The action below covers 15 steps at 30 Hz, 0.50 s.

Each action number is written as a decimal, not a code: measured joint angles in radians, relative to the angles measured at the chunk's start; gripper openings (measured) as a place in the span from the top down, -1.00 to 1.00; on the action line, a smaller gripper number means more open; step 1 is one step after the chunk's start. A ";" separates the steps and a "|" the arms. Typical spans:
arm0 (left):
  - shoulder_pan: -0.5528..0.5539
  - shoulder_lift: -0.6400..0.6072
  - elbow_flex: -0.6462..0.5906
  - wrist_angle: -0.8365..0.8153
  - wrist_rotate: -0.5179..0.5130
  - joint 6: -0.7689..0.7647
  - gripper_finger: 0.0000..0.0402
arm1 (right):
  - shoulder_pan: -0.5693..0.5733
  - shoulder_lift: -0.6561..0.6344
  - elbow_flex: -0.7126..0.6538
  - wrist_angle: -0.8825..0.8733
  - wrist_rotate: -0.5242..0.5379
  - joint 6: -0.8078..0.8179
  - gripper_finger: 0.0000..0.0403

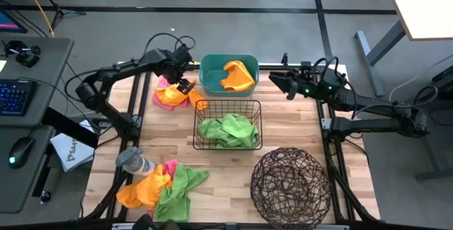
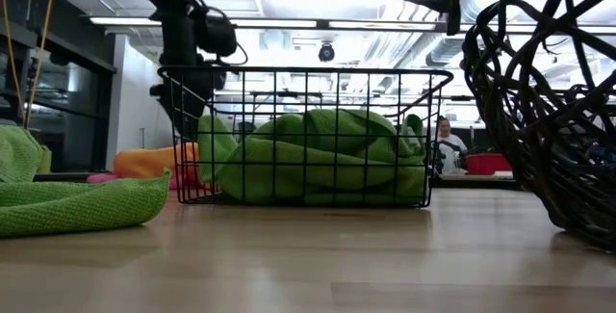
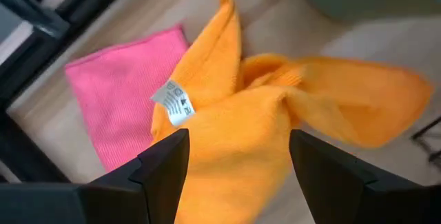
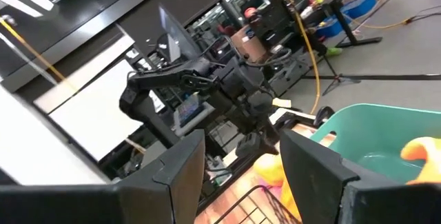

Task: Sort microfiber towel by color & place in baskets
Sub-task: Put the top orange microfiber cloth into the blue and green bin

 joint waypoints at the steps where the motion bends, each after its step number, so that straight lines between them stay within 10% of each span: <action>1: 0.004 0.011 0.000 -0.001 0.013 0.019 -0.19 | 0.000 0.000 0.000 0.001 0.010 0.000 0.09; 15: -0.008 0.185 -0.001 0.031 0.043 0.160 -0.15 | -0.001 0.001 0.000 0.001 0.086 0.000 0.09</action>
